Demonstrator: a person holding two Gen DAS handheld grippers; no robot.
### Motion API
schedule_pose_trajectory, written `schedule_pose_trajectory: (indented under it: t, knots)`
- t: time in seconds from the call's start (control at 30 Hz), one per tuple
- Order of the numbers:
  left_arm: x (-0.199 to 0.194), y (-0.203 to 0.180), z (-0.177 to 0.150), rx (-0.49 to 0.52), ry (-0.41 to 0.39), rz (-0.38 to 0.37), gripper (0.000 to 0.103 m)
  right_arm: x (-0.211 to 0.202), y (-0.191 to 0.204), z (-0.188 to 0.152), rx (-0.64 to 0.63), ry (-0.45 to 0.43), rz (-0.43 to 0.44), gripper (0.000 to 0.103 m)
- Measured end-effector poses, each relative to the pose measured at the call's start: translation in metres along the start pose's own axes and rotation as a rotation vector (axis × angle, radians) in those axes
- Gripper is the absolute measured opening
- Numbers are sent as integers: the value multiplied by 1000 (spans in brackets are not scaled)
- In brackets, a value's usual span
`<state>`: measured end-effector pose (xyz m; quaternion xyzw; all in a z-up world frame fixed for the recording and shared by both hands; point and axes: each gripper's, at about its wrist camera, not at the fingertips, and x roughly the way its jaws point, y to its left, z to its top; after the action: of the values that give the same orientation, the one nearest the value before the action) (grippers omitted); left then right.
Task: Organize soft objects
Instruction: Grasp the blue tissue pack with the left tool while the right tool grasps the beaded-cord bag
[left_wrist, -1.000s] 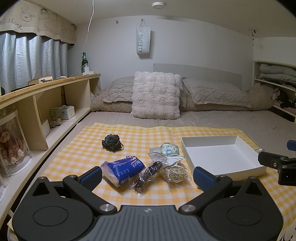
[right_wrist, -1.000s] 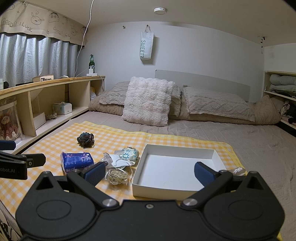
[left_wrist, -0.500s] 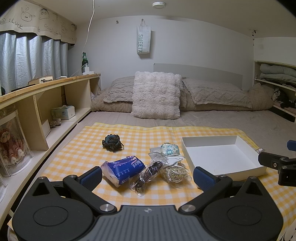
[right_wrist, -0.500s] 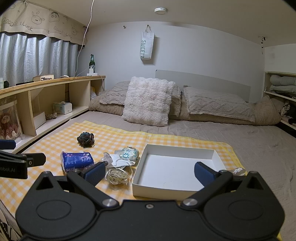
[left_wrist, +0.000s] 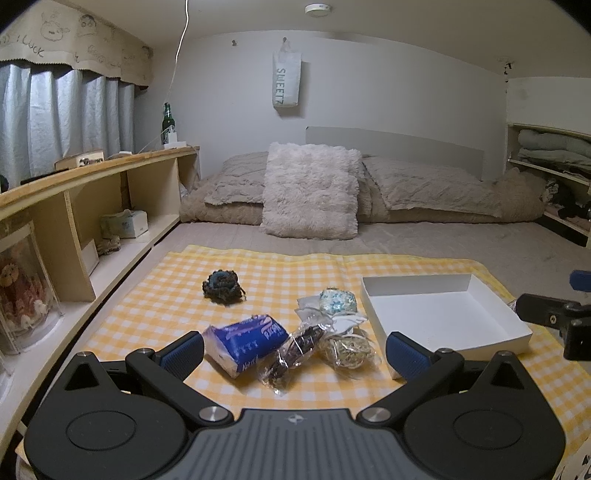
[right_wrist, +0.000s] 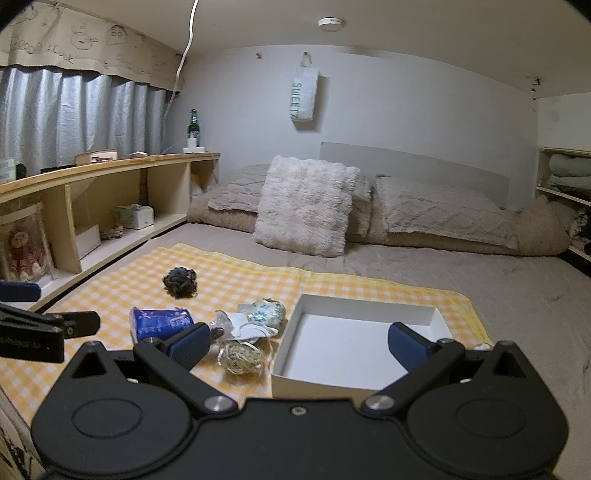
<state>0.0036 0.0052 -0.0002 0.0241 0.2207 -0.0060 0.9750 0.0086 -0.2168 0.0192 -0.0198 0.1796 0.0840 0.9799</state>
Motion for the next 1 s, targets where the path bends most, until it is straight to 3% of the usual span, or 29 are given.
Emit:
schedule_pose_trajectory:
  t: [0.47,0.73,0.87,1.0]
  knots:
    - [22,3,70,72,-88,111,103,46,-16,82,-26,-46,59,103]
    - [66,18,107,101,-103,93,103,86,-17,117,-35,-115,124,103]
    - [101,24,105,110,-61,88,103,111,-21,111,19,-107,149,103]
    - [143,38,98,105,43,49,103,135,-24,99,47,-32,172,103]
